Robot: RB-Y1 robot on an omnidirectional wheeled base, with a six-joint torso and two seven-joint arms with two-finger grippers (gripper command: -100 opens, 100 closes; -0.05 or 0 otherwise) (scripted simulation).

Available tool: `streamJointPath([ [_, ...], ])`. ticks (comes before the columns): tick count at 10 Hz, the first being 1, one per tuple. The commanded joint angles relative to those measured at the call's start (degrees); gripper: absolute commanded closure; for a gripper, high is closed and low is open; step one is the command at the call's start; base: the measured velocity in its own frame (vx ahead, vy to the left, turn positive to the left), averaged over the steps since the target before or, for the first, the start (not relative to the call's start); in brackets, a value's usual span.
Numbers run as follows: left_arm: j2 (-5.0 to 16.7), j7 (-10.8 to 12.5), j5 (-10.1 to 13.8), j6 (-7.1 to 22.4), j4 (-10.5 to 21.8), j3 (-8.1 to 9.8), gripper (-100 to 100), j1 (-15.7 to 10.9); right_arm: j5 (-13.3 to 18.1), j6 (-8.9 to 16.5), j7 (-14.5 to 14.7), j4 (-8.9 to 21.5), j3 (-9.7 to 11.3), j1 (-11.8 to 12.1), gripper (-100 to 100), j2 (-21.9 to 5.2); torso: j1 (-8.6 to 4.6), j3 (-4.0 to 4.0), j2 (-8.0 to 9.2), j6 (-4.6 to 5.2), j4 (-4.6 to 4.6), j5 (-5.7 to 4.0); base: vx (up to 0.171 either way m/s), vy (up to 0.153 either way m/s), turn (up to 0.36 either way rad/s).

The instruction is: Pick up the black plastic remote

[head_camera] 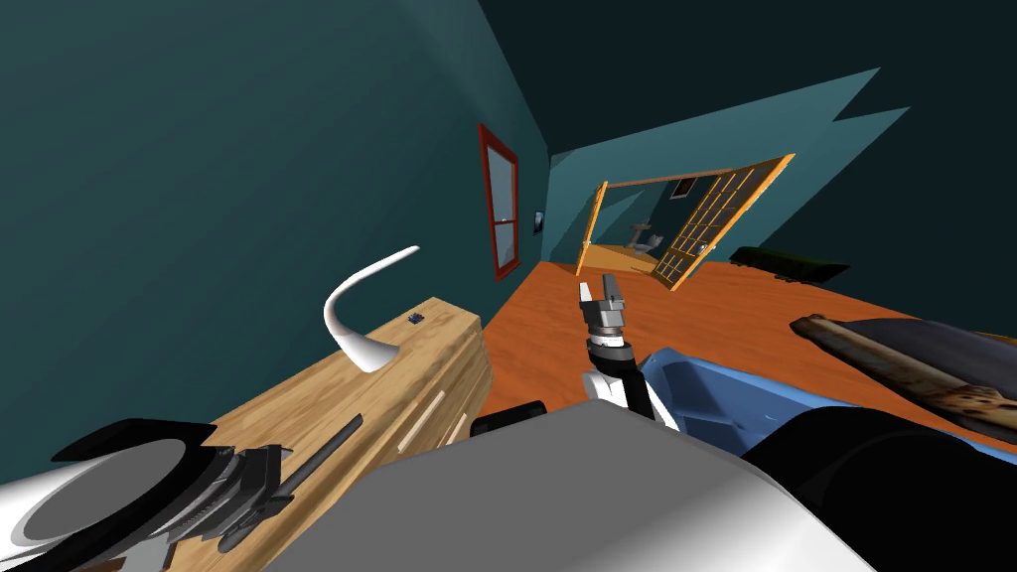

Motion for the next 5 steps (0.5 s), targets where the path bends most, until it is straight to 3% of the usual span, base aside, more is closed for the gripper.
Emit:
streamJointPath([
  [1, 0.00, 0.00, 0.00, 0.00, 0.00, 0.00, 0, 0.00, 0.00, 0.00, 0.00, 0.00, 0.00, 0.00, 0, 0.00, 0.00, 0.00, 0.00, 0.00, 0.00, 0.00, 0.000, 0.000, 0.000],
  [2, -0.92, -0.81, -0.98, -1.03, 1.86, -0.82, -100, -0.55, 0.00, 0.00, 0.00, 0.00, 0.00, 0.00, 0, 0.00, -0.03, 0.03, 0.05, 0.00, 0.01, -0.01, -0.016, -0.013, -0.112],
  [5, -2.07, -1.82, -2.20, -2.28, 4.21, -1.86, -100, -1.25, 0.00, 0.00, 0.00, 0.00, 0.00, -0.01, 0, 0.00, -0.10, 0.11, 0.19, -0.01, 0.05, -0.02, -0.026, -0.014, -0.059],
])
